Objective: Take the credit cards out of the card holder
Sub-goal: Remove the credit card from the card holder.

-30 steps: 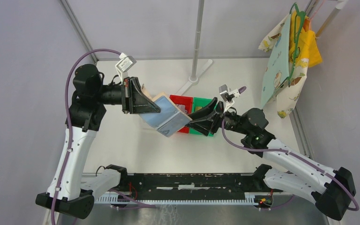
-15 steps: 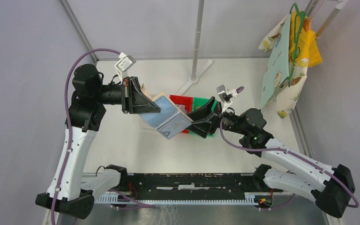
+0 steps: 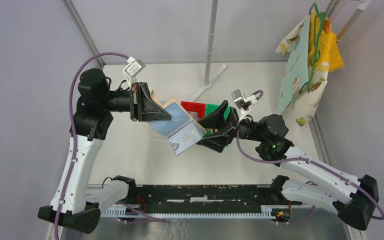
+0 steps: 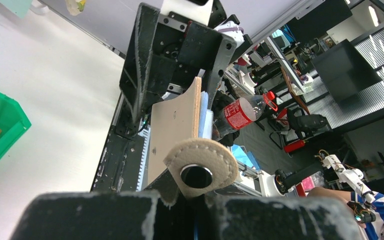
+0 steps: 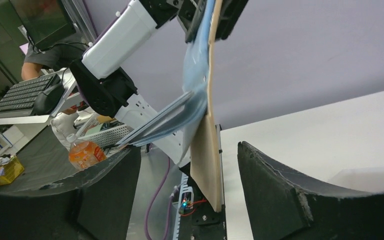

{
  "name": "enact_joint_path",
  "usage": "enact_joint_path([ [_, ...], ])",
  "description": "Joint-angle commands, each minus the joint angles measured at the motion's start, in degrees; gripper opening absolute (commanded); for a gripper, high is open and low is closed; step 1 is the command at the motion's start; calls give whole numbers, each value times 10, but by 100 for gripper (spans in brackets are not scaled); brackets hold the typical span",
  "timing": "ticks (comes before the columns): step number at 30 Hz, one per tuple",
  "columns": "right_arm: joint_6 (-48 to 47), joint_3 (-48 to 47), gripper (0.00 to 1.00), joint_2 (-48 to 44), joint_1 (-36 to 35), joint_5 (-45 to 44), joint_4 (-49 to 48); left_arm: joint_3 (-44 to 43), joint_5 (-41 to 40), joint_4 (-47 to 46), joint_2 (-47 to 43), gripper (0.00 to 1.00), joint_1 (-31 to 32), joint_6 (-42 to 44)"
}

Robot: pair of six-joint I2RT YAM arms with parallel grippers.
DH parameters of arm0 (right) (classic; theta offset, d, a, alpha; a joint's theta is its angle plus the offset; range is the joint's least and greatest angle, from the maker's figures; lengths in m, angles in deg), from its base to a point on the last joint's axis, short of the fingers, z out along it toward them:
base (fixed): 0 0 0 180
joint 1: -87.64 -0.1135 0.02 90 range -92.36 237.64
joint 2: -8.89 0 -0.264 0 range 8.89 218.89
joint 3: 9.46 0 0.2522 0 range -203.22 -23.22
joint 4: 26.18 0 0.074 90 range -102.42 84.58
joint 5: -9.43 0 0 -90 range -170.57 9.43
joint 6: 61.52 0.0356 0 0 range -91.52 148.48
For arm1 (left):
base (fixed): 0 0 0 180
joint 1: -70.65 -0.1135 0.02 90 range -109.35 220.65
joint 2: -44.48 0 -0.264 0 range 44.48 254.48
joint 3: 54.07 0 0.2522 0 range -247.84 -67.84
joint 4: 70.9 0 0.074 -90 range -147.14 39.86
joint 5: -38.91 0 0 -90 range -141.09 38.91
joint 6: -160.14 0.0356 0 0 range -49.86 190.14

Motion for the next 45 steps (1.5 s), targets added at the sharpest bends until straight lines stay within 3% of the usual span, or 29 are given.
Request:
enact_joint_path([
  [1,-8,-53,74,12,-6,-4,-17,-14,-3,-3,-4,8,-1,17],
  [6,4,-57,65,11,-9,-40,-21,-14,-3,-2,-7,8,-1,17],
  [9,13,-70,65,19,-20,-70,-31,-9,-6,-1,-9,8,-1,22],
  [17,-50,-185,72,80,-59,-160,117,26,-1,0,-30,9,0,24],
  [26,-60,-206,60,95,-62,-158,146,17,15,2,-38,10,0,31],
  [36,-62,-243,67,113,-64,-144,174,17,14,27,-39,10,-1,68],
  [39,-62,-259,47,128,-66,-139,193,17,13,27,-41,10,0,70],
  [42,-66,-255,13,127,-67,-143,204,9,12,29,-40,10,0,69],
  [44,-73,-245,1,119,-67,-149,208,2,11,29,-39,13,-1,66],
  [45,-75,-240,0,114,-67,-155,211,-2,9,29,-37,15,0,64],
])
